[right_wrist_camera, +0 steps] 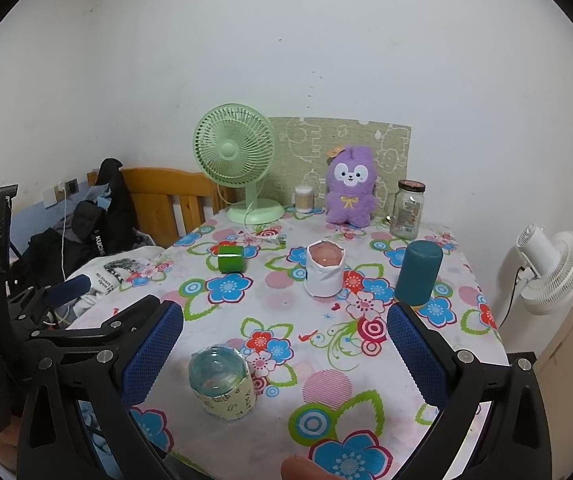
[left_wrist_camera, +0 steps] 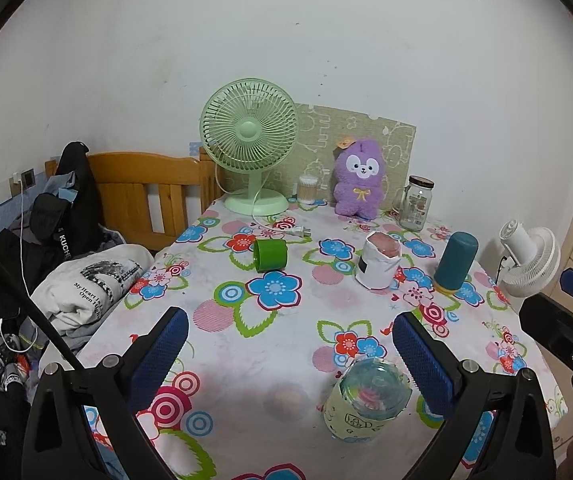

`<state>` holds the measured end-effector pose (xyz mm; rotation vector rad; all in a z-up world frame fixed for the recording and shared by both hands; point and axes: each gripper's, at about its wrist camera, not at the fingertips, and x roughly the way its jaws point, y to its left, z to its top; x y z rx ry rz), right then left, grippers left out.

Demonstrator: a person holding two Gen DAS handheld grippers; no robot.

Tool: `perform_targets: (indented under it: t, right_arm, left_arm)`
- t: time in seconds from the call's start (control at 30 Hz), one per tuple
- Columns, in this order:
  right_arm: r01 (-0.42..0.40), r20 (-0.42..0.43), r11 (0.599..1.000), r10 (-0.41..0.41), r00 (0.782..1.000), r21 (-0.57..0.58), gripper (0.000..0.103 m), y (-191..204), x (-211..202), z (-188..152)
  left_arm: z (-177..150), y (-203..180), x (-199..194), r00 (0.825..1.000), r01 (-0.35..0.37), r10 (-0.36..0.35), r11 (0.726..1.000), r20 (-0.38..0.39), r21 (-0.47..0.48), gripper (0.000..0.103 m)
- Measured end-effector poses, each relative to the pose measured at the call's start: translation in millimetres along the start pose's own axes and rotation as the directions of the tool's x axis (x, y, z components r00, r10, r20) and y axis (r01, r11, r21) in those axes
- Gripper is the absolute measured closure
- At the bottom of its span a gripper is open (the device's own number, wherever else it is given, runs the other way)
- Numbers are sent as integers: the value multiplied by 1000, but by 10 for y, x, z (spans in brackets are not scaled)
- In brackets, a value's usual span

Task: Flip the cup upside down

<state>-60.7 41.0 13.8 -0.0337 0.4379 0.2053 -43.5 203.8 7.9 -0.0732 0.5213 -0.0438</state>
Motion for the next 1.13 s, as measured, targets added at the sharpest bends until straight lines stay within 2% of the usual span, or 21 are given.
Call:
perform_targets:
  t: [1.13]
  right_arm:
    - [13,-5,1000,-13,1000,11,0,-52,31,-34]
  left_arm:
    - [-65,-122,34,1000,21,-20,999,-10,31,0]
